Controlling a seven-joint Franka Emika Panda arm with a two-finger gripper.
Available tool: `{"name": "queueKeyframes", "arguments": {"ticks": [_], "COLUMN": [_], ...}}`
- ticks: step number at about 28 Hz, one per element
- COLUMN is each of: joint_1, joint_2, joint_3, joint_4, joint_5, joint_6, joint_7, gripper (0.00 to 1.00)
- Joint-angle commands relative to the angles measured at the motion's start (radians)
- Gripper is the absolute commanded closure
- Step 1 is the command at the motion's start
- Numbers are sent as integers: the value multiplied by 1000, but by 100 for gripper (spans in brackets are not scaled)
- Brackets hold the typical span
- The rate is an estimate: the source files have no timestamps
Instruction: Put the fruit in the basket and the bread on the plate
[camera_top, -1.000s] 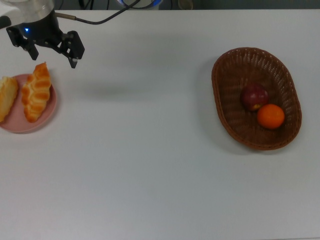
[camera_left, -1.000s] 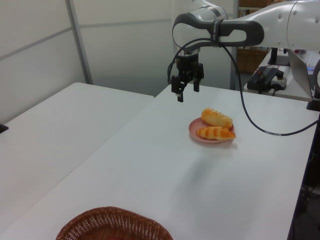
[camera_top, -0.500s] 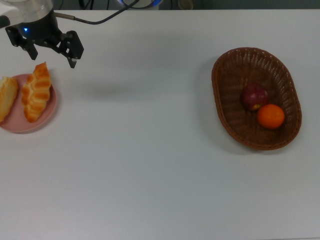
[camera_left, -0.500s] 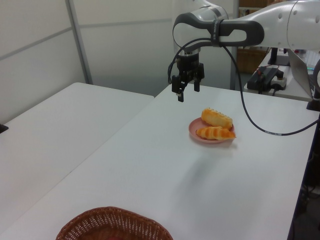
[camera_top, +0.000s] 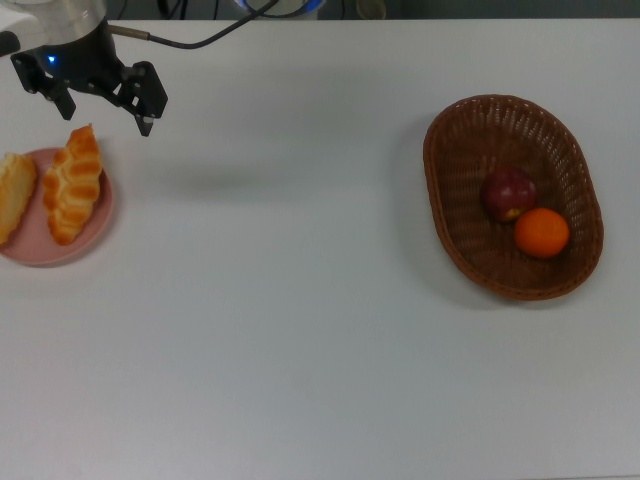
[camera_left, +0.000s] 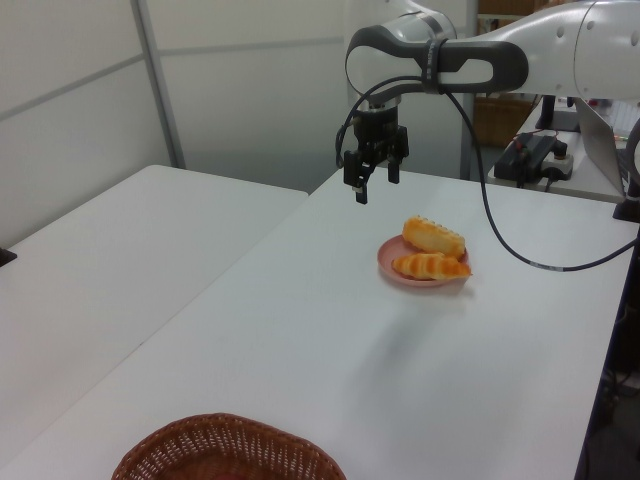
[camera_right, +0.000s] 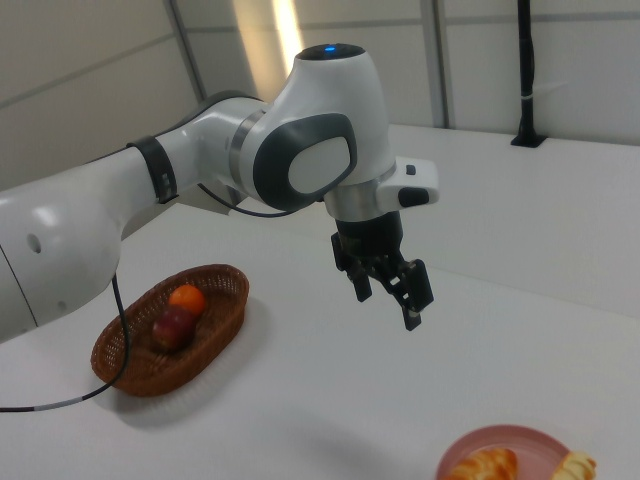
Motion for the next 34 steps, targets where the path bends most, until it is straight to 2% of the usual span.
{"name": "queueKeyframes", "arguments": {"ticks": [1,23,34], "joint_1": [5,14,15], "joint_2": [-16,-19,-19], "joint_3": [-9,-9,-6], "joint_4": [-19,-19,-19], "joint_5": [11,3,-17], "joint_6": [-11,-31,-50], "joint_7": [-8,2,2], "gripper": [0,0,0]}}
